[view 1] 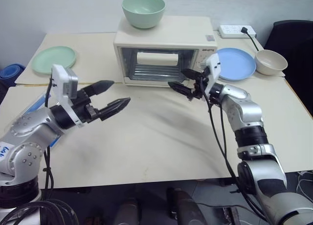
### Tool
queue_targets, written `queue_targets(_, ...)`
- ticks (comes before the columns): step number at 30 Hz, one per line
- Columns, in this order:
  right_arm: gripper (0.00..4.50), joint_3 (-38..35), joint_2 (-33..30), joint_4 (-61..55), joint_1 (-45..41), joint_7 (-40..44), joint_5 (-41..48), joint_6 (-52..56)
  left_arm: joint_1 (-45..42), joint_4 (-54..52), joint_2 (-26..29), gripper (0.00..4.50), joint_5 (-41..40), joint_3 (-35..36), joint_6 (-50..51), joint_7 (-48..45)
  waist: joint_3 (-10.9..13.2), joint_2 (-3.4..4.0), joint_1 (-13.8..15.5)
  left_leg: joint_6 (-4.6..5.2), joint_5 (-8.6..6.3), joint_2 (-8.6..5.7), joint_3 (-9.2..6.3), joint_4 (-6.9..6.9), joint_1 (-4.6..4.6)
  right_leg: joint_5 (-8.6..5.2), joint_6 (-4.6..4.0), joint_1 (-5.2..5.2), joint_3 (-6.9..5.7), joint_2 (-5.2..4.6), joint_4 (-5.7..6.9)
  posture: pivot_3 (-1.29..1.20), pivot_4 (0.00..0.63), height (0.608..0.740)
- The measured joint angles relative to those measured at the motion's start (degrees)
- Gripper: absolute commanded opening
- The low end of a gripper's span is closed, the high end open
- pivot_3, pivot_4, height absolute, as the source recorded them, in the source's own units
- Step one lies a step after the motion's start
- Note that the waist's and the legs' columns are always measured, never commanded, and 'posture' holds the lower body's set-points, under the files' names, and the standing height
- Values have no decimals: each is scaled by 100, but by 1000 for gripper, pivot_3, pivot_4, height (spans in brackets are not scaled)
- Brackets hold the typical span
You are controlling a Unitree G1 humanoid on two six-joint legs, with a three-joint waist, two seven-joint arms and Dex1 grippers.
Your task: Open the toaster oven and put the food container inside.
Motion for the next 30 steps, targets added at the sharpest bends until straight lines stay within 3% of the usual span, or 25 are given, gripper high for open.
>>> queue_targets(10,4449,-150,245,284,-344,125,80,-157,-6,27,61,4500,133,-46,-71,4,0,0,3,1,-5,0,-2,0,-24,1,3,-11,-3,-4,-16,0,150,740)
queue_targets(14,4449,-164,248,-200,-236,312,273,23,-36,92,36,4500,220,-186,-140,12,0,0,4,1,-5,3,-4,-1,-22,1,2,-13,-5,-1,-11,0,150,740)
queue_targets(19,4449,-127,112,-1189,500,773,574,543,-699,781,-51,4500,595,-417,-169,324,1,1,3,1,-5,2,-1,0,-27,2,4,-19,-5,0,-8,0,150,740)
queue_targets(22,4500,-59,52,-1585,816,912,626,714,-1260,1169,-179,3916,799,-591,-189,485,1,1,-16,1,-5,1,5,-1,-28,3,5,-25,1,1,-4,0,150,740)
queue_targets(30,4500,102,76,-1968,1218,855,623,754,-2497,2760,-317,1427,2228,-1776,-1069,190,0,1,-53,-11,1,2,18,3,-23,3,5,-39,15,12,22,0,150,740)
